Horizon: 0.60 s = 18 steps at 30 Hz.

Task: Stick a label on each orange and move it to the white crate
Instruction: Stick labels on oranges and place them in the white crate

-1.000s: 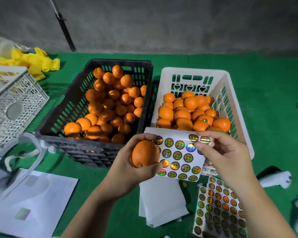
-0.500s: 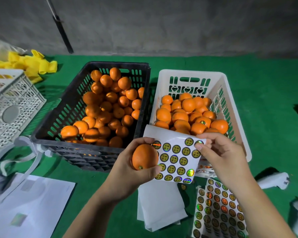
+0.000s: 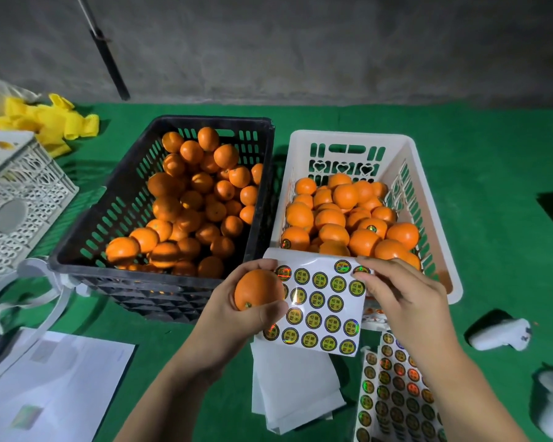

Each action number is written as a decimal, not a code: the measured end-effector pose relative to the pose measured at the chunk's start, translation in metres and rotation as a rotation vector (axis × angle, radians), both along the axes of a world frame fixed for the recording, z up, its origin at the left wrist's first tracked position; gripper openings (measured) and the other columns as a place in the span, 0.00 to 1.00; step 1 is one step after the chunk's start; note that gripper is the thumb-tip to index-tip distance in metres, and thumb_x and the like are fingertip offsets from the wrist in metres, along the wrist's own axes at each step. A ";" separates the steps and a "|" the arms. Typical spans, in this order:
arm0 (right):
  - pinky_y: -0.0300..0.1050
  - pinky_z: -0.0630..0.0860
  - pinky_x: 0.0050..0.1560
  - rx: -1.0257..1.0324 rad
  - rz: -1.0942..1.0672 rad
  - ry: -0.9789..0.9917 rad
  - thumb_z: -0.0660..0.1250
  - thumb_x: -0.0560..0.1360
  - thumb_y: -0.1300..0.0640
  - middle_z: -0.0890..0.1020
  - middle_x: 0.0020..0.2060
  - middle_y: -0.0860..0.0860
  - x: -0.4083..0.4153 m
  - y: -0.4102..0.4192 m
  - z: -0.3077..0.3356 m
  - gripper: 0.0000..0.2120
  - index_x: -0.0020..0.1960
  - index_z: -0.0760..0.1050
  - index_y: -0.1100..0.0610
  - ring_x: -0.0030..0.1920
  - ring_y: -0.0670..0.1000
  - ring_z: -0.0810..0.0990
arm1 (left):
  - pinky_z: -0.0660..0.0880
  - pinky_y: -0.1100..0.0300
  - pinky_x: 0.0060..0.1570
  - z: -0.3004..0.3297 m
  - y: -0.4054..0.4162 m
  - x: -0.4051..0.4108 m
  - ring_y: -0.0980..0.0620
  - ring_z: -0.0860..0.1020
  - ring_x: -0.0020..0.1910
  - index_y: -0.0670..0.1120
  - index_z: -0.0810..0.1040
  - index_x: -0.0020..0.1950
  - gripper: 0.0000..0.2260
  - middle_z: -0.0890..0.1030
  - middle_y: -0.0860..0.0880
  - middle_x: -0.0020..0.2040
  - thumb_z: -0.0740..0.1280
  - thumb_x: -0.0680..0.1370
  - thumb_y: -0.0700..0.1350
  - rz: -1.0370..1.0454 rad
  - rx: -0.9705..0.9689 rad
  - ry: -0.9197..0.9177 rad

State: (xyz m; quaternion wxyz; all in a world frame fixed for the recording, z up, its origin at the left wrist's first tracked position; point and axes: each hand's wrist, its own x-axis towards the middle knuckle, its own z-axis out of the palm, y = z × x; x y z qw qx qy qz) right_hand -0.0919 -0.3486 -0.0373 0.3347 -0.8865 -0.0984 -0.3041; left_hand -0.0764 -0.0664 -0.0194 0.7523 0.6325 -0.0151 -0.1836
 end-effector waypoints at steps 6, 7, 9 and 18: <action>0.47 0.80 0.45 0.419 0.106 0.238 0.72 0.77 0.51 0.84 0.42 0.52 -0.004 0.011 0.010 0.08 0.54 0.85 0.40 0.43 0.54 0.82 | 0.84 0.49 0.53 -0.003 0.005 0.002 0.42 0.86 0.57 0.55 0.83 0.65 0.30 0.85 0.48 0.61 0.84 0.64 0.52 0.033 0.002 0.027; 0.45 0.80 0.44 0.475 0.122 0.264 0.72 0.77 0.50 0.84 0.42 0.51 -0.006 0.014 0.011 0.09 0.54 0.85 0.39 0.43 0.54 0.82 | 0.84 0.49 0.54 -0.003 0.007 0.001 0.42 0.86 0.57 0.55 0.83 0.65 0.30 0.85 0.48 0.61 0.84 0.64 0.52 0.037 0.006 0.030; 0.39 0.80 0.45 0.479 0.144 0.270 0.71 0.77 0.48 0.85 0.44 0.48 -0.010 0.018 0.013 0.09 0.55 0.84 0.37 0.44 0.50 0.83 | 0.84 0.48 0.55 -0.002 0.011 0.000 0.41 0.85 0.58 0.55 0.83 0.65 0.30 0.85 0.48 0.62 0.84 0.64 0.52 0.035 -0.005 0.039; 0.41 0.76 0.47 0.225 0.036 0.222 0.70 0.79 0.57 0.82 0.45 0.47 -0.025 0.032 0.013 0.12 0.62 0.84 0.50 0.46 0.46 0.80 | 0.81 0.36 0.61 0.001 0.023 0.001 0.37 0.84 0.61 0.54 0.82 0.66 0.29 0.85 0.44 0.63 0.83 0.65 0.51 -0.059 -0.026 0.056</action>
